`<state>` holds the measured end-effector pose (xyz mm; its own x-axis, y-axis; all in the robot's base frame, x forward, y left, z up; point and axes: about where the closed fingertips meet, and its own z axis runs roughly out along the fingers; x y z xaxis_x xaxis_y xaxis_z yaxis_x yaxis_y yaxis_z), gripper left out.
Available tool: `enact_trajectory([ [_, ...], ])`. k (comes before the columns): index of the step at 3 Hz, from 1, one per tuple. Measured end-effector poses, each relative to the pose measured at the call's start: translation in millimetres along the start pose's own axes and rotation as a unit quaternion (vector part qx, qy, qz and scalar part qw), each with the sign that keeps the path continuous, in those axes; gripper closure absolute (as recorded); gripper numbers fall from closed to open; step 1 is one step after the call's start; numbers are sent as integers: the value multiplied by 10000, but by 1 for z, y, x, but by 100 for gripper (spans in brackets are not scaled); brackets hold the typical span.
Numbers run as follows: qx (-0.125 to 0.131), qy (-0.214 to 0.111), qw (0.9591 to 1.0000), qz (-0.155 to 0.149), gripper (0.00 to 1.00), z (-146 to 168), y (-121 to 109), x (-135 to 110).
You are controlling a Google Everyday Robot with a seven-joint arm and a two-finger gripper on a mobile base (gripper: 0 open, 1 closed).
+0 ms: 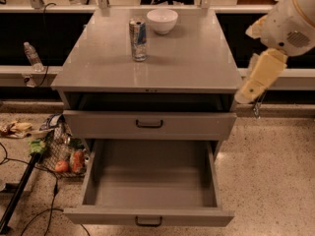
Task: Place redbull can into middle drawer
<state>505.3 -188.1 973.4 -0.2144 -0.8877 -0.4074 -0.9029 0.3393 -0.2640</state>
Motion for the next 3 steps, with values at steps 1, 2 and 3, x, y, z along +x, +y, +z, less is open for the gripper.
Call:
enact_trajectory([
  [1,114,-1062,9930,512,0,43,-55,-32],
  [2,257,-1742,9809,827,0,88,-100,-62],
  [3,310,-2180,9709,944,0,153,-132,-103],
])
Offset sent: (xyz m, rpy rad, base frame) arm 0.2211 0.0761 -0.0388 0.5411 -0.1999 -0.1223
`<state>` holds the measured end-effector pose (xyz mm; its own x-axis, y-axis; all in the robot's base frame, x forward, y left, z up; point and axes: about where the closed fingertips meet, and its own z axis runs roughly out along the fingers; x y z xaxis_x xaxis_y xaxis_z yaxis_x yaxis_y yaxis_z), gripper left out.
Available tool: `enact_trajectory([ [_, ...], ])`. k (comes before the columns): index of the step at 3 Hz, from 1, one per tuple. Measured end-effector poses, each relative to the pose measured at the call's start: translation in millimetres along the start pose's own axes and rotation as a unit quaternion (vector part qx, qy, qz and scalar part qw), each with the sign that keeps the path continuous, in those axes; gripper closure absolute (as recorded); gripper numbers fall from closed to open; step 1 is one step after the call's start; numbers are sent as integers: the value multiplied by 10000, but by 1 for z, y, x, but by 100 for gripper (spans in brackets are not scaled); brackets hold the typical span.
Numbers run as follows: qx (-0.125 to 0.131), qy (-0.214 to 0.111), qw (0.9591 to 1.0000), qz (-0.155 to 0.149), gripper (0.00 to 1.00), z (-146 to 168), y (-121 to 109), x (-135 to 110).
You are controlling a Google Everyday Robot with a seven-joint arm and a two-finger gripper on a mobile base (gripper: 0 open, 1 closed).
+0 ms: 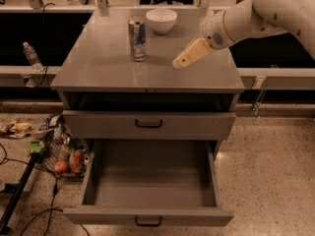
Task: Place redbull can into middle drawer
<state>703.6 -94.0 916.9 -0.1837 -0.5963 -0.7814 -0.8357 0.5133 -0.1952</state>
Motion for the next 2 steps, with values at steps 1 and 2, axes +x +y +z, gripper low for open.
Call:
enact_trajectory([
  [1,-48,-28,10000,22,0,5,1,-1],
  [2,-392,-220,9988,175,0,40,5,-10],
])
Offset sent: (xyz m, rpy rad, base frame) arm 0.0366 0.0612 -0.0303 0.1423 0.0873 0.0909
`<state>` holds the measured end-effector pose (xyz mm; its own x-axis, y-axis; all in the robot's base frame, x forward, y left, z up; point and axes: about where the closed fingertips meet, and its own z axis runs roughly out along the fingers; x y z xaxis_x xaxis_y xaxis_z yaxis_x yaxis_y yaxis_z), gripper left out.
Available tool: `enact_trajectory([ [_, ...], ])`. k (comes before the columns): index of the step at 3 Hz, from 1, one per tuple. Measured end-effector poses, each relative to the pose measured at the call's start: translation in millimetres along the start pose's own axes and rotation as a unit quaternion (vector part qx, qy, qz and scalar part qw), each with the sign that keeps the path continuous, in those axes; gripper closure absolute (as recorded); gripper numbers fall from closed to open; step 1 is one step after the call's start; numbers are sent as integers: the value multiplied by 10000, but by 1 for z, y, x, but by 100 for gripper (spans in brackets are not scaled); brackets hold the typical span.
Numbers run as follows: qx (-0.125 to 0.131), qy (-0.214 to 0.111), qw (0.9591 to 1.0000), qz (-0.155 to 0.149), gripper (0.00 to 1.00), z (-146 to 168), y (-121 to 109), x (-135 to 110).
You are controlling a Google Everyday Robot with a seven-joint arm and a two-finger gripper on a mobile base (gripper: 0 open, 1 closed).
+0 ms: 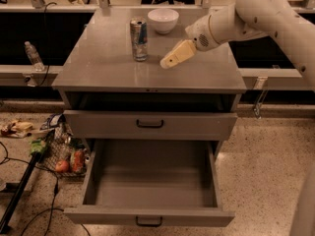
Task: Place redbull can into middle drawer
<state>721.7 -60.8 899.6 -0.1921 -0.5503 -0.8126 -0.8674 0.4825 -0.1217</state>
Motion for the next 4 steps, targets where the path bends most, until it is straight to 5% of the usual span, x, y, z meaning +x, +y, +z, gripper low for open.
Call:
enact_trajectory([
  [1,-260,-365,9987,257,0,39,-2,-15],
  [4,-208,-1252,9900,621,0,101,-31,-67],
])
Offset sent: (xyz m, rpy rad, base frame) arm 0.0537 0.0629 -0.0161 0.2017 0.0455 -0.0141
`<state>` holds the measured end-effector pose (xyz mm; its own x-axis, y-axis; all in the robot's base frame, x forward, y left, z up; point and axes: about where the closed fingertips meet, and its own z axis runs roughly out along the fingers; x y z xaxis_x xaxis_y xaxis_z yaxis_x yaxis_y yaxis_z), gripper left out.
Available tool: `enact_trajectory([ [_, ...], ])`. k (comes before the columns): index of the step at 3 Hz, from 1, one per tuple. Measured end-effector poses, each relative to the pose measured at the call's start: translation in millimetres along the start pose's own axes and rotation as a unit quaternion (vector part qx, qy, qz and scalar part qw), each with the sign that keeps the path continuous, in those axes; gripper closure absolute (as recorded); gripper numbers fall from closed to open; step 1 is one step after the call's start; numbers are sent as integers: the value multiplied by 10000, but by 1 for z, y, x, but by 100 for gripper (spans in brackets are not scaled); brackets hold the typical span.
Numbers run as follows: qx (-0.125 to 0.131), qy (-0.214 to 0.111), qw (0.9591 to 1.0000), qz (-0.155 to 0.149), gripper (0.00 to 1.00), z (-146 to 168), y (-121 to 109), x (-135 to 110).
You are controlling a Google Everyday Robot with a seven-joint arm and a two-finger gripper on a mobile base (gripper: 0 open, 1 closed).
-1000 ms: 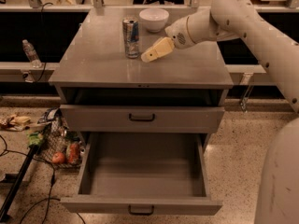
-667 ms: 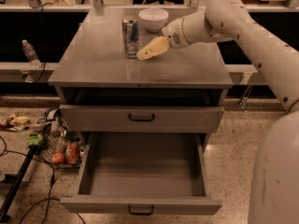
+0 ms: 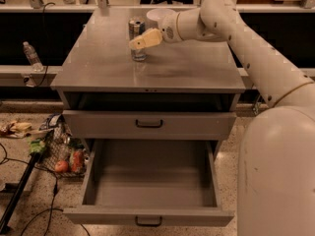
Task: Place redbull can into middle drawer
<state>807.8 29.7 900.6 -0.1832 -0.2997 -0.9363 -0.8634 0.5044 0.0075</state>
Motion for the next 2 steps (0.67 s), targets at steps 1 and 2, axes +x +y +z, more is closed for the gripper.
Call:
enact_trajectory([
  [1,-373,-398,9985,-61,18,28,15,-26],
  [2,-653,-544,9963,-101,41,39,28,-35],
])
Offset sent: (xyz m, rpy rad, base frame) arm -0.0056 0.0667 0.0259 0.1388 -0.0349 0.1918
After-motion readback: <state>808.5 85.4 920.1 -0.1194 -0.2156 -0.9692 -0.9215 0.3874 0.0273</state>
